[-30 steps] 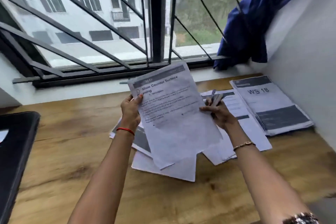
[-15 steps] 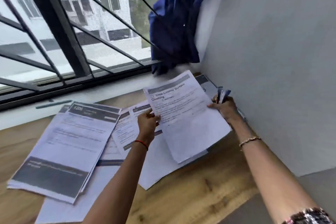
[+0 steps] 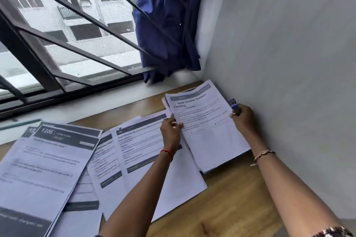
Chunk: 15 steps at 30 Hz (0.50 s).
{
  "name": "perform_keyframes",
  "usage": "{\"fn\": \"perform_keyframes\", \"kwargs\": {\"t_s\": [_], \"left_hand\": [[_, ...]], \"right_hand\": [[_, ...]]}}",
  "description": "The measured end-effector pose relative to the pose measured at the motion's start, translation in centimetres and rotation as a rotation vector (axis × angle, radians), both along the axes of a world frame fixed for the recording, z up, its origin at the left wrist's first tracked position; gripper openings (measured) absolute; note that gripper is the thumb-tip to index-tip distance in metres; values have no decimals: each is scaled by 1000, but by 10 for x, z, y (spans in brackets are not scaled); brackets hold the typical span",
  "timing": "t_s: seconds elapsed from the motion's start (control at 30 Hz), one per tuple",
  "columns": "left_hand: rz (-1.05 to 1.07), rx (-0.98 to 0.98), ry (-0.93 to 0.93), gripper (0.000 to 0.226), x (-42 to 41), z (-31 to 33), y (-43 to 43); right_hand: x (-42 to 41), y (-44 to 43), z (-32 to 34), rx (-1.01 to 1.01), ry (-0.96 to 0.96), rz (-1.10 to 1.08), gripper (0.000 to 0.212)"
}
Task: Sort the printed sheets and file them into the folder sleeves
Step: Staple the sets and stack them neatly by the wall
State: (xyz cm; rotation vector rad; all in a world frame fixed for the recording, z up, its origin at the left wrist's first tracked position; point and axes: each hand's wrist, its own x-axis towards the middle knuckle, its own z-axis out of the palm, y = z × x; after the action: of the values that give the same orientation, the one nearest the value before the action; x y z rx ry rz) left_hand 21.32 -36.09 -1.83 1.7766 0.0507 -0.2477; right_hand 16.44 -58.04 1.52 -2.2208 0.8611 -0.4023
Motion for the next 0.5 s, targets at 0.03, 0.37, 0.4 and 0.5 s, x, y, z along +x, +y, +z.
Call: {"fn": "perform_keyframes", "kwargs": {"t_s": [0.03,0.37,0.4,0.5], "left_hand": [[0,43,-22,41,1,0,-4],[-52,282,-50,49,0,-6,-1],[-30,320,-55,52,0,-5,4],[85,427,-68,56,-1,0,35]], "right_hand": [[4,-4,-6,-36,5,-14,10],[11,24,-24,-312,-98,-7,29],[12,29,-24,-376,-97,-10,27],[17,49,-19,-457,-101,-37,26]]}}
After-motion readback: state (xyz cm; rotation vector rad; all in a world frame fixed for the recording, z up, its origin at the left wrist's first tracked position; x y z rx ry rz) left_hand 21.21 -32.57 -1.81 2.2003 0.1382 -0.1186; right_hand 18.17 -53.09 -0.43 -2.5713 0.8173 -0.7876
